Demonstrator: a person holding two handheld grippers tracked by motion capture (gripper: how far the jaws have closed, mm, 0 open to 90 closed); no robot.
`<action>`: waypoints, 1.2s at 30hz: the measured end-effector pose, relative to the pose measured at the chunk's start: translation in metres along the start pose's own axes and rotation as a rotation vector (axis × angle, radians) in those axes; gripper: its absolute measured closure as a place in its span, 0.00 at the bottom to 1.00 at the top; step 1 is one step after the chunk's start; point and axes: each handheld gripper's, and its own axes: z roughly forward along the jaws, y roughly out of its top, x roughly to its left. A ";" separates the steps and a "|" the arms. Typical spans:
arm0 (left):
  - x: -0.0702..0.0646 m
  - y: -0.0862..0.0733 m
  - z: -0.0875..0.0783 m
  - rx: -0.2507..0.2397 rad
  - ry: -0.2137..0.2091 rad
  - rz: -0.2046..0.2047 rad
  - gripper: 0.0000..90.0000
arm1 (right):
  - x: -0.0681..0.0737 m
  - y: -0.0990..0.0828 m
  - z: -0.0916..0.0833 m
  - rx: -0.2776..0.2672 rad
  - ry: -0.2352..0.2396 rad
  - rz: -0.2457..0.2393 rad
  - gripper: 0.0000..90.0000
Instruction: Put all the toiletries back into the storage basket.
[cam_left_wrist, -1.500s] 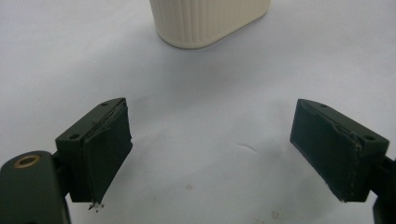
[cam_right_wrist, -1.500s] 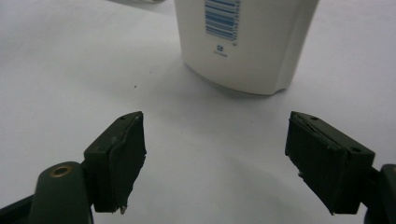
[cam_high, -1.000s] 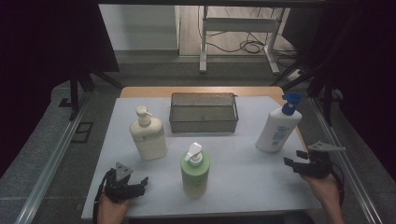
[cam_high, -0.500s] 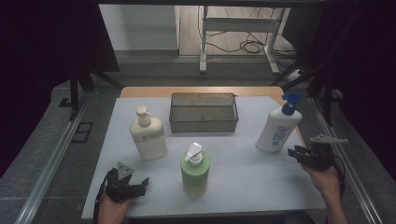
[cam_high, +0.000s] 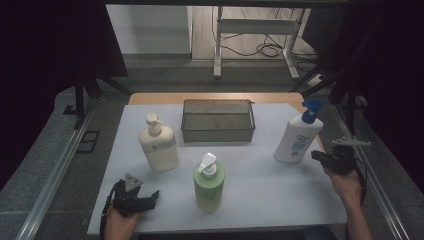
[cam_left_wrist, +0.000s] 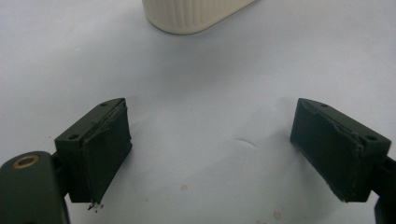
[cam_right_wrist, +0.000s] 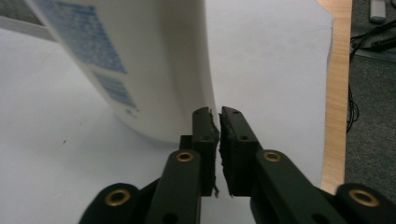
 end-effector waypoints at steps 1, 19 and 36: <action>0.000 0.000 0.000 0.000 0.000 0.000 0.14 | -0.001 0.001 0.001 -0.002 0.002 0.001 0.98; 0.000 0.000 0.000 -0.002 0.002 0.005 0.14 | -0.010 0.016 0.022 -0.019 -0.032 -0.012 0.99; -0.001 0.000 0.000 -0.004 0.005 0.006 0.14 | -0.013 0.017 0.037 -0.041 0.031 -0.011 0.99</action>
